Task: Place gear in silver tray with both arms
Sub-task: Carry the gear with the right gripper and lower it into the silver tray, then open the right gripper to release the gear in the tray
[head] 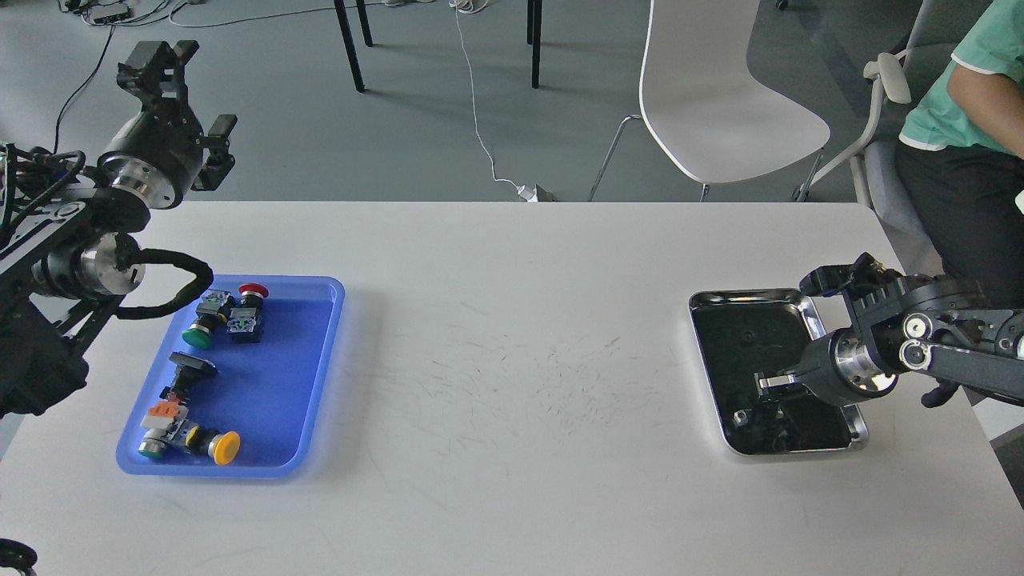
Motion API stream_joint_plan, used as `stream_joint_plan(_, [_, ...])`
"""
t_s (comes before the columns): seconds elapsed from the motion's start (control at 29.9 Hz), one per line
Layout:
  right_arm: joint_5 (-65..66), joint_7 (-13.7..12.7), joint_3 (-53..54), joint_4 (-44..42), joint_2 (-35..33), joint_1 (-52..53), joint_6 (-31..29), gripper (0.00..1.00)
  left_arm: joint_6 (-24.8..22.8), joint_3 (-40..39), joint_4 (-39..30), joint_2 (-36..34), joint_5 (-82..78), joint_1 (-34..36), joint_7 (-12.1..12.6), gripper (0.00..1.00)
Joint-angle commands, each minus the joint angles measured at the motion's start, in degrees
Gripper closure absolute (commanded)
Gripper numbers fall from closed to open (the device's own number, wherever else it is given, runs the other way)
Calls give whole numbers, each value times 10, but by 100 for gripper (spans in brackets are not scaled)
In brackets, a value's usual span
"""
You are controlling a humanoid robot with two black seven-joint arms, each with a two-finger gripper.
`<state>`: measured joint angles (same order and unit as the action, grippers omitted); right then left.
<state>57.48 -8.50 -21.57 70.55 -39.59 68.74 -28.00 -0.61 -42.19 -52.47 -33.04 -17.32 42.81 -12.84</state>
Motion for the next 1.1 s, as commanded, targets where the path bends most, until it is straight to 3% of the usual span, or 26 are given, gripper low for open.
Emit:
stream_joint_plan(0.0, [-1, 0, 0, -4, 7, 2, 0, 83, 0, -1, 0, 1, 0, 0, 0, 2])
stream_joint_plan(0.6, [-3, 1, 13, -1, 0, 16, 0, 64, 0, 0, 1, 1, -1, 0, -1, 2])
stream_joint_plan(0.67, [-2, 0, 13, -1, 0, 15, 0, 44, 0, 0, 0, 2, -1, 0, -1, 2])
stream_joint_plan(0.7, [-2, 0, 13, -1, 0, 15, 0, 39, 0, 0, 0, 2, -1, 0, -1, 2])
stream_joint_plan(0.8, [-3, 1, 14, -1, -1, 16, 0, 36, 0, 0, 1, 1, -1, -1, -1, 2])
stream_joint_plan(0.97, [-7, 1, 57, -1, -11, 17, 0, 13, 0, 0, 2, 2, -1, -1, -1, 2])
stream_joint_plan(1.07, [-10, 0, 106, -1, -29, 13, 0, 7, 0, 0, 3, 3, -1, 2, -1, 2])
